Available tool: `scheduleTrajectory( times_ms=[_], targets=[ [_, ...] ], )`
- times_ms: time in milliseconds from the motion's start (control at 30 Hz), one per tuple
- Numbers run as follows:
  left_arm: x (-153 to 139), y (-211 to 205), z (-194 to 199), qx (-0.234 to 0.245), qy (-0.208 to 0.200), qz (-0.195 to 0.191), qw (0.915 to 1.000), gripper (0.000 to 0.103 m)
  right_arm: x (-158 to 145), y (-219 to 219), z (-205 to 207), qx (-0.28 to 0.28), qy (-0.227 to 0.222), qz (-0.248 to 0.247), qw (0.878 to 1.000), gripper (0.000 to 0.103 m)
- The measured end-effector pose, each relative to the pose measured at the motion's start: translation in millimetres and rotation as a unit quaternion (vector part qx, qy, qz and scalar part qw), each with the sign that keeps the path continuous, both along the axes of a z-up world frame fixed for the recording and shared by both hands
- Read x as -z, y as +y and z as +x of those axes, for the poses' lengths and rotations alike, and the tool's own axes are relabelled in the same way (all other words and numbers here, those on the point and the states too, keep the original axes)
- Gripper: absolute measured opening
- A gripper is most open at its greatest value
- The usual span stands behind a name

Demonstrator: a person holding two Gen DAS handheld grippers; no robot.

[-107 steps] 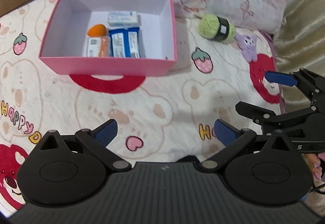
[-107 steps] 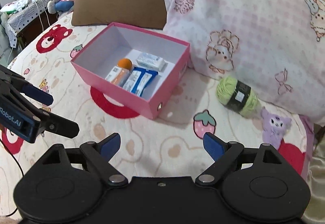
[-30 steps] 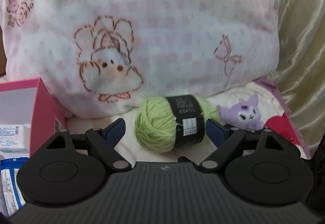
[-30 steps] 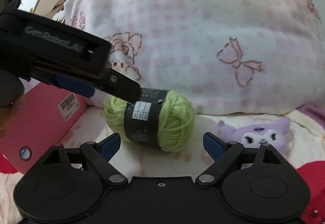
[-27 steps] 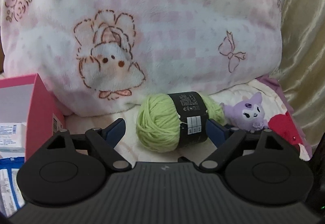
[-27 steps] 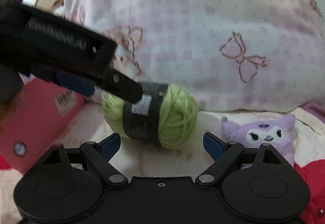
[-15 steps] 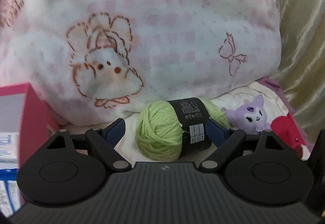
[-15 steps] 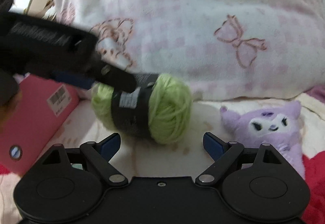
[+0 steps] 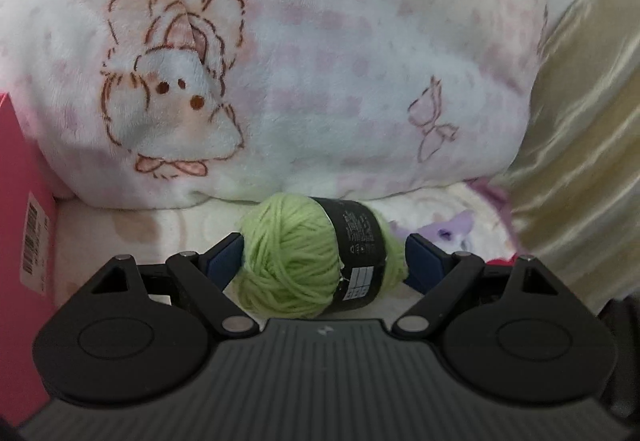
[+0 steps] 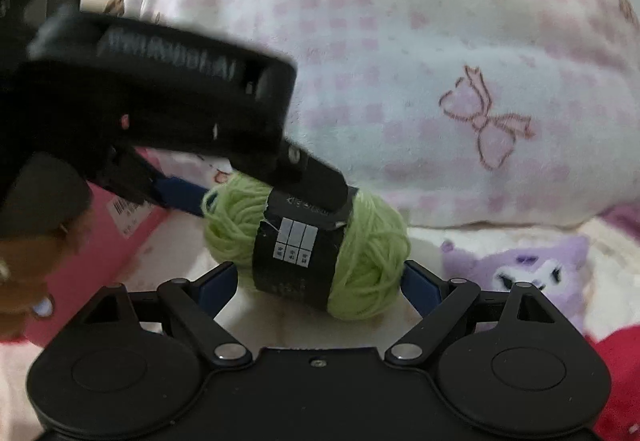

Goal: Organize objects
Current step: 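Close the left gripper around the green yarn ball's black label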

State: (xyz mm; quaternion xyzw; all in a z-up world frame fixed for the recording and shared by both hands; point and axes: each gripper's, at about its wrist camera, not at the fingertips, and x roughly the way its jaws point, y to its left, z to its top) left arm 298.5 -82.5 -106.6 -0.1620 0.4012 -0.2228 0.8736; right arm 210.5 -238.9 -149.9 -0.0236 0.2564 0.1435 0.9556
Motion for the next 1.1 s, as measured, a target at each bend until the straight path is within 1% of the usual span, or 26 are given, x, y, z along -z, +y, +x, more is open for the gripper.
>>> scheduleTrajectory(
  times_ms=[67, 133, 200, 267, 333, 433, 567, 667, 733, 767, 800, 833, 900, 1000, 1067, 1100],
  targets=[
    [-0.7, 1.1, -2.7, -0.006, 0.011, -0.017, 0.9998, 0.085, 1.2, -2.5, -0.5, -0.006, 0.011, 0.017, 1.0, 0.091],
    [-2.3, 1.5, -5.7, -0.011, 0.02, -0.026, 0.9994, 0.082, 2.3, -4.1, -0.5, -0.008, 0.022, 0.029, 0.999, 0.093],
    [-3.8, -0.2, -9.3, -0.019, 0.021, -0.026, 0.9993, 0.073, 1.5, -4.2, -4.6, -0.009, 0.025, 0.025, 0.999, 0.093],
    [-4.5, -0.1, -13.9, -0.027, 0.031, -0.023, 0.9989, 0.07, 1.9, -4.6, -9.7, -0.011, 0.03, 0.028, 0.999, 0.093],
    [-3.7, 1.9, -18.4, -0.03, 0.045, -0.018, 0.9984, 0.068, 0.6, -6.3, -13.8, -0.013, 0.042, 0.043, 0.998, 0.093],
    [-1.4, -2.6, -29.3, -0.027, 0.058, 0.008, 0.9979, 0.067, -0.1, -7.7, -26.1, -0.023, 0.054, 0.061, 0.996, 0.093],
    [0.7, -5.2, -44.6, -0.026, 0.071, 0.005, 0.9971, 0.067, -1.7, -4.5, -41.5, -0.03, 0.066, 0.044, 0.996, 0.093],
    [-3.4, -6.5, -55.8, -0.022, 0.08, 0.008, 0.9965, 0.067, -10.3, -2.3, -53.0, -0.039, 0.056, 0.036, 0.997, 0.093],
    [-3.6, -2.5, -60.4, -0.023, 0.1, -0.014, 0.9947, 0.068, -17.7, 7.1, -58.2, -0.057, 0.034, -0.002, 0.998, 0.093],
    [-2.0, 0.8, -62.2, -0.027, 0.114, -0.025, 0.9928, 0.068, -21.2, 12.1, -65.3, -0.07, 0.017, -0.027, 0.997, 0.093],
    [-0.5, 3.9, -65.1, -0.031, 0.126, -0.03, 0.991, 0.068, -24.9, 16.8, -71.7, -0.083, 0.006, -0.042, 0.996, 0.093],
    [1.2, 5.9, -68.6, -0.034, 0.133, -0.03, 0.9901, 0.068, -28.9, 19.1, -77.1, -0.096, -0.001, -0.045, 0.994, 0.093],
    [5.7, 11.3, -77.6, -0.043, 0.149, -0.035, 0.9873, 0.068, -34.6, 19.6, -83.1, -0.115, 0.001, -0.033, 0.993, 0.093],
    [13.0, 18.9, -92.8, -0.047, 0.179, -0.074, 0.98, 0.068, -37.3, 19.7, -87.9, -0.136, 0.002, -0.043, 0.99, 0.093],
    [12.8, 17.7, -104.8, -0.044, 0.174, -0.076, 0.9808, 0.068, -39.2, 17.6, -91.4, -0.152, 0.007, -0.043, 0.987, 0.093],
    [13.9, 17.2, -107.7, -0.042, 0.182, -0.078, 0.9794, 0.068, -40.1, 16.0, -93.7, -0.159, 0.011, -0.042, 0.986, 0.093]
  ],
)
